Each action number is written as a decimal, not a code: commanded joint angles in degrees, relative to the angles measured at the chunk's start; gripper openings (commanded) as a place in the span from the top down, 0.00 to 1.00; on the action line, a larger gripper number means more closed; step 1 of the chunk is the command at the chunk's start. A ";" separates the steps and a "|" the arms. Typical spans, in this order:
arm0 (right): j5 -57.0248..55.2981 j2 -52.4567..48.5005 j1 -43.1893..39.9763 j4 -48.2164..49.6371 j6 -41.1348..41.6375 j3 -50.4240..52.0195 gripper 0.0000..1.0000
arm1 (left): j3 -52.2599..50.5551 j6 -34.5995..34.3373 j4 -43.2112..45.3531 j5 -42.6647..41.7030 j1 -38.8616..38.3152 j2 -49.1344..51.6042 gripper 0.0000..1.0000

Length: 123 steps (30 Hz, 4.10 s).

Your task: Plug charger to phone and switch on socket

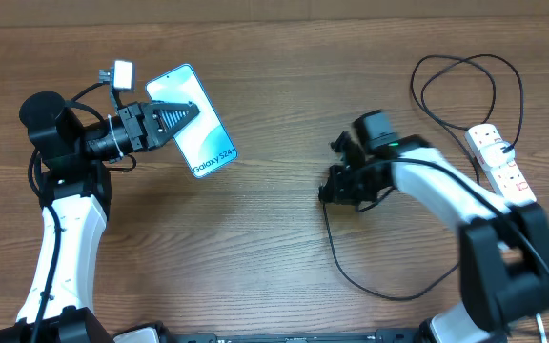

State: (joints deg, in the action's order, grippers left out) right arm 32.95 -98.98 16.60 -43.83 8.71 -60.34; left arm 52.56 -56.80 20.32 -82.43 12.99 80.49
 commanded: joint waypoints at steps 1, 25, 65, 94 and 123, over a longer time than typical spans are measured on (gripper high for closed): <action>21.64 8.46 -3.30 -3.74 -12.72 -2.21 0.96 | 1.18 1.07 0.31 -2.27 -1.07 -0.28 0.96; 41.75 11.76 5.51 0.90 -17.00 -0.39 0.96 | 1.18 1.11 0.90 5.97 -12.33 -0.28 0.96; 44.09 11.76 8.44 22.80 6.54 -0.39 0.96 | 1.18 1.14 0.92 6.14 -12.33 -0.28 0.96; 41.75 11.74 8.48 24.52 8.13 -0.37 0.96 | 1.18 0.83 0.90 6.16 -12.46 -0.26 0.96; 39.58 11.74 8.74 26.40 9.42 -0.37 0.96 | 1.18 0.85 0.94 5.05 -12.07 -0.26 0.96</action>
State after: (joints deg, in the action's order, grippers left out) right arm 73.06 -87.29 26.57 -17.56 18.09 -60.93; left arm 52.56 -56.82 20.78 -74.94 0.78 80.49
